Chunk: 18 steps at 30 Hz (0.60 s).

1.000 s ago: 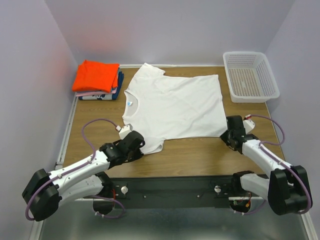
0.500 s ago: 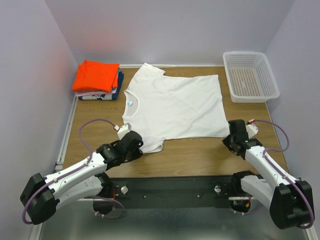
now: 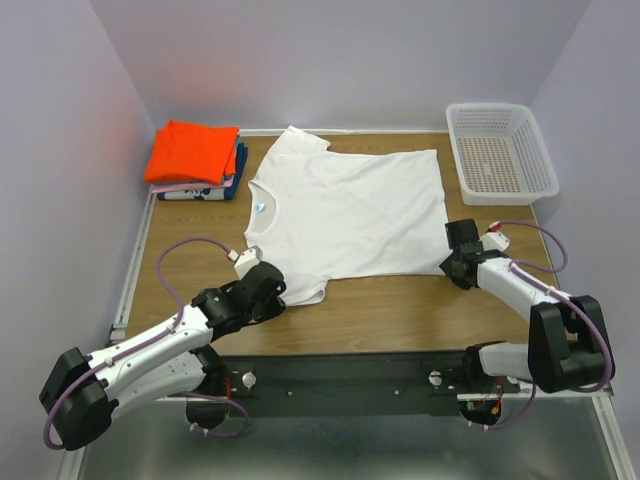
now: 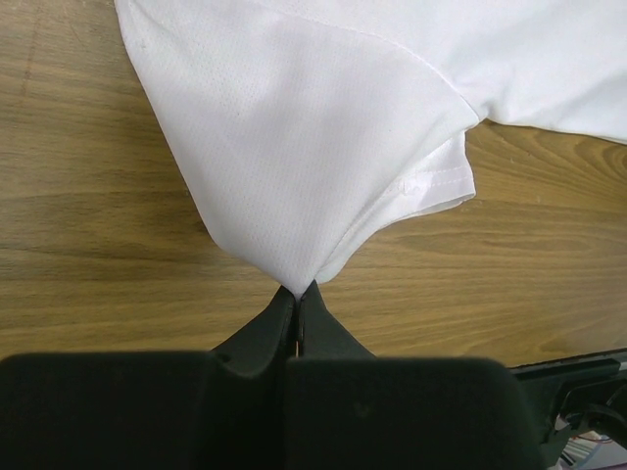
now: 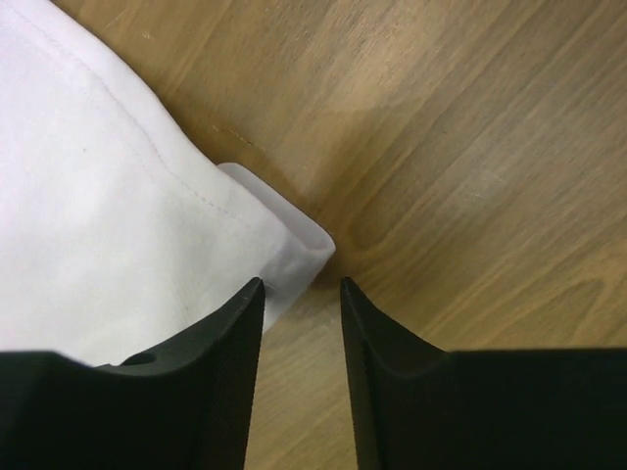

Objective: Fold and stack the t-shirts
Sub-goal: Flatten the tshirt out

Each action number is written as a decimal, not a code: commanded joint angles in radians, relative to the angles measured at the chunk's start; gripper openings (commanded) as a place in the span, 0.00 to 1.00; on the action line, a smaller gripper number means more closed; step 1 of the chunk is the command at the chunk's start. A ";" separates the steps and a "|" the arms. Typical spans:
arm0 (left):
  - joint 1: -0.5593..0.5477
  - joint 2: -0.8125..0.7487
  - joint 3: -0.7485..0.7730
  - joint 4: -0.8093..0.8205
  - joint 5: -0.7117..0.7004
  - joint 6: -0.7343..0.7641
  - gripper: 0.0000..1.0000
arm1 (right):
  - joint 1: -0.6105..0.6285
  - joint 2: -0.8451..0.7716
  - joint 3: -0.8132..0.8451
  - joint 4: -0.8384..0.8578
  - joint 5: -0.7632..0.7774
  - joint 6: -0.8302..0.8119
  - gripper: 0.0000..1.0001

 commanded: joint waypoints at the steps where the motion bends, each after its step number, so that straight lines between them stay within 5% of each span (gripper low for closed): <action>1: -0.003 -0.015 -0.011 0.000 -0.034 0.001 0.00 | -0.001 0.065 0.031 0.051 0.043 -0.002 0.40; 8: -0.004 -0.019 -0.014 0.005 -0.041 0.001 0.00 | -0.001 0.076 -0.001 0.054 0.029 -0.017 0.20; 11: -0.003 -0.019 -0.011 -0.003 -0.038 -0.005 0.00 | 0.001 0.013 -0.033 0.054 0.004 -0.034 0.01; 18: -0.003 -0.054 -0.018 -0.012 -0.030 -0.019 0.00 | -0.001 -0.121 -0.121 0.040 -0.083 -0.073 0.01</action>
